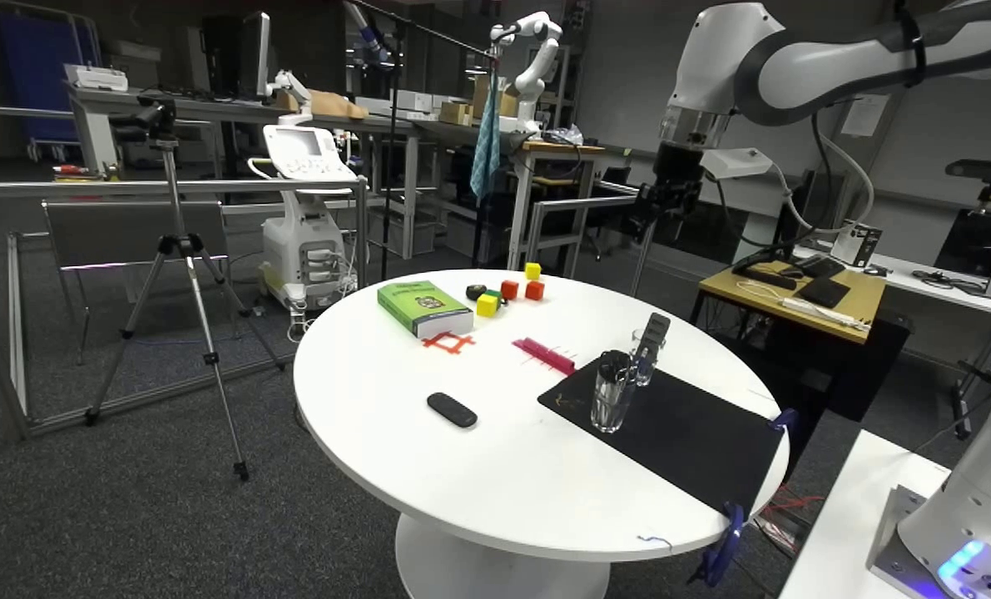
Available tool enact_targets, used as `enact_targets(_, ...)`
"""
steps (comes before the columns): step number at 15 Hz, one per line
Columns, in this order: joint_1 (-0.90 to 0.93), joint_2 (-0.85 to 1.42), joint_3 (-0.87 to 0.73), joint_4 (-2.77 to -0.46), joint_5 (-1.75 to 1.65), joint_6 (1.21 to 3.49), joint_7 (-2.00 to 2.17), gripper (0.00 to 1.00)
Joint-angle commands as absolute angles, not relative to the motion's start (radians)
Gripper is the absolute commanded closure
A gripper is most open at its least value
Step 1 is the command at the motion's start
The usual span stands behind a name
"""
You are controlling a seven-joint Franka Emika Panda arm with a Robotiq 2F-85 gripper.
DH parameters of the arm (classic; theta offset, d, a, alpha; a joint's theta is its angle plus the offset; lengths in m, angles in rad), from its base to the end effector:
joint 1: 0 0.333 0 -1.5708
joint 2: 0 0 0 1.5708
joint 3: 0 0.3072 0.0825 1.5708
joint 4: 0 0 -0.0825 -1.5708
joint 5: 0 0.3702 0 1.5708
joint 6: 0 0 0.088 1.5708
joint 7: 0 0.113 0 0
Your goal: Put the scissors in the other cup
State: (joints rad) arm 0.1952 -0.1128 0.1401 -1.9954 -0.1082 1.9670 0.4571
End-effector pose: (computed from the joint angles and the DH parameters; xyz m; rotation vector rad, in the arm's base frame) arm 0.4952 0.1669 0.5072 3.0571 -0.1291 0.1865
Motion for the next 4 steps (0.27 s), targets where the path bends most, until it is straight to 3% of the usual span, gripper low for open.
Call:
enact_targets(1,0.175,-0.111,0.16,-1.993,-0.106,1.965,0.455,0.0)
enact_targets(4,0.175,-0.105,0.161,-1.993,-0.106,1.965,0.456,0.0)
